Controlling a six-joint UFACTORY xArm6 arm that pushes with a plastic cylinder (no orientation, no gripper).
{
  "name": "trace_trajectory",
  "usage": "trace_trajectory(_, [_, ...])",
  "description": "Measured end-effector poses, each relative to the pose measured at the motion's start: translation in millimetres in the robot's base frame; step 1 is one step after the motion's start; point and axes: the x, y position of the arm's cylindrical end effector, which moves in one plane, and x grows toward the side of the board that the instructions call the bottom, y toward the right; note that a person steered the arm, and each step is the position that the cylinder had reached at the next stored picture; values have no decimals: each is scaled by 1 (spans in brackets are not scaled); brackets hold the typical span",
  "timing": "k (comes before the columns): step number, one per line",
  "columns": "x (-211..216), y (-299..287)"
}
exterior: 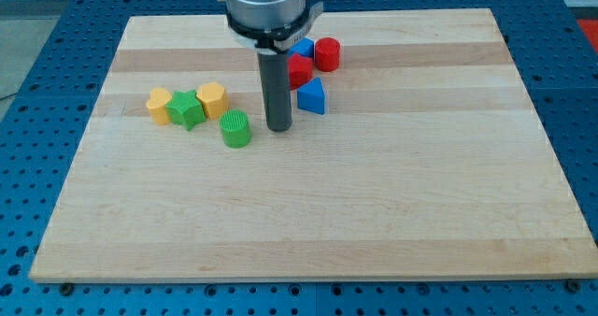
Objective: Move the blue triangle to the red star
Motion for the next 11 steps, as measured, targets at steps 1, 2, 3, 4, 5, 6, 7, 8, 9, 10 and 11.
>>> trace_trajectory(1, [4, 21])
trace_trajectory(2, [-8, 38])
trace_trajectory(3, [-19, 38])
trace_trajectory(4, [-27, 36])
trace_trajectory(5, [-34, 31])
trace_trajectory(6, [-35, 24])
trace_trajectory(7, [-27, 22])
trace_trajectory(8, [19, 11])
trace_trajectory(9, [46, -43])
trace_trajectory(10, [41, -105])
trace_trajectory(11, [11, -134])
